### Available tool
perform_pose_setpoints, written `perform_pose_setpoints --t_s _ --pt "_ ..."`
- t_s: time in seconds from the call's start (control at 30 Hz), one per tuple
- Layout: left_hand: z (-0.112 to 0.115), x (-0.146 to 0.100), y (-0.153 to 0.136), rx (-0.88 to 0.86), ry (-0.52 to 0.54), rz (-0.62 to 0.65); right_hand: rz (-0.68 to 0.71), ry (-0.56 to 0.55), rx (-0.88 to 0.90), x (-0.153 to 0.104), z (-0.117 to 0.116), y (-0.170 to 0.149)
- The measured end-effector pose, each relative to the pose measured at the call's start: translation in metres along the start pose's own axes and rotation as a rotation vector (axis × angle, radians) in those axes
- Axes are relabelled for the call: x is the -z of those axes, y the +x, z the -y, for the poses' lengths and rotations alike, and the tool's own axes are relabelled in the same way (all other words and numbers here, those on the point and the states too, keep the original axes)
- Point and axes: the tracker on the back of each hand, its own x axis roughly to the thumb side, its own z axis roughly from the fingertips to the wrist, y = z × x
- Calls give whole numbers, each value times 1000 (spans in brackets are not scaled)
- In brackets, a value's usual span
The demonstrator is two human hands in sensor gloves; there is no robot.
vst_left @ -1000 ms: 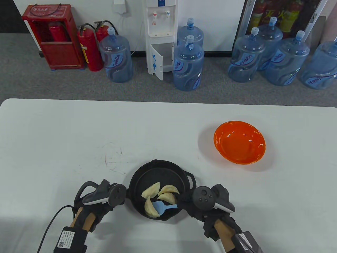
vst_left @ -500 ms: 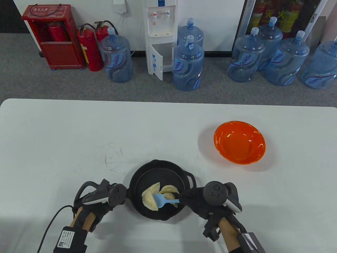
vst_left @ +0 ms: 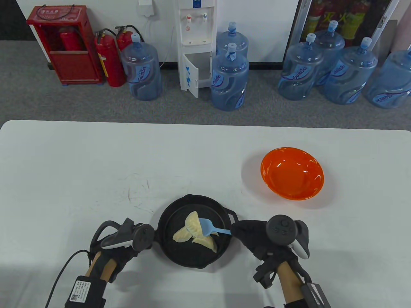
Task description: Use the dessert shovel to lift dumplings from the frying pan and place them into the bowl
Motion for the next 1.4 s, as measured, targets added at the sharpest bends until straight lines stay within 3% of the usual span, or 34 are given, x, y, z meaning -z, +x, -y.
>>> perform_pose_setpoints --t_s 0.6,1.0,1.23,1.4 --pt "1 0 -1 -16 -2 2 -195 -276 8 2 71 -25" --pt "1 0 -1 -23 -2 4 -476 -479 -67 -7 88 -55" --pt "1 0 -2 -28 -2 4 -615 -533 -139 -10 94 -73" --pt "1 0 -2 -29 2 6 -654 -506 -237 -8 96 -80"
